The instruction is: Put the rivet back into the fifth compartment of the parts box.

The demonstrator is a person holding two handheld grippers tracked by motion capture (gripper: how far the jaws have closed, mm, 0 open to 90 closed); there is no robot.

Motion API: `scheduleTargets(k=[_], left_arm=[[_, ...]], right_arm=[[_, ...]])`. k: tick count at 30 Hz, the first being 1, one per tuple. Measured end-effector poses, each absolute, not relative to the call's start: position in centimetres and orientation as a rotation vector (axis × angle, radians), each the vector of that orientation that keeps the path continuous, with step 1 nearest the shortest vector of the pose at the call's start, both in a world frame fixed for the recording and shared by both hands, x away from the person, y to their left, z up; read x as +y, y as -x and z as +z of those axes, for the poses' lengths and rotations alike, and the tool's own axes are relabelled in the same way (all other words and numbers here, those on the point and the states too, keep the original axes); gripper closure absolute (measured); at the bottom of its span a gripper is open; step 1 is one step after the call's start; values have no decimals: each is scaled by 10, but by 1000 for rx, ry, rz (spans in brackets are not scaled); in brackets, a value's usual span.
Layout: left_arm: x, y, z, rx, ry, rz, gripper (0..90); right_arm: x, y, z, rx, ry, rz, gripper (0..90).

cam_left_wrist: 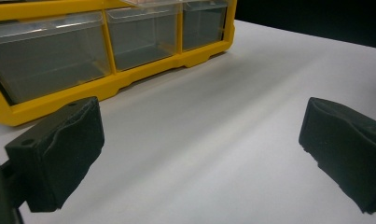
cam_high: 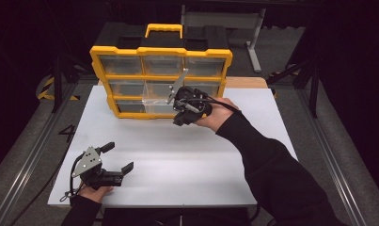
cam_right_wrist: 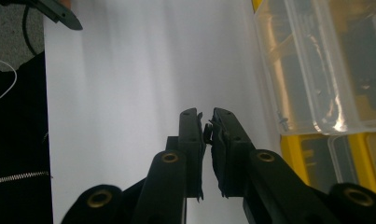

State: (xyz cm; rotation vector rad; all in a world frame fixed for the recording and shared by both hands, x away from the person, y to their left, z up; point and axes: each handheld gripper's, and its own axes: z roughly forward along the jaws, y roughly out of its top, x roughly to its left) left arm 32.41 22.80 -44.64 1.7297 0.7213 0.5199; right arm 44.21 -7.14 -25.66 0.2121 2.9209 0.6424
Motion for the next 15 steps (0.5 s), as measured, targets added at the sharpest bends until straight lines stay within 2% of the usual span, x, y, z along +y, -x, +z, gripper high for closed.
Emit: scheduleTargets(k=[15], left_arm=[[229,-324,-446,720,-1724,521,10]], right_arm=[[-64,-476,-222,2875,-278,649,823]])
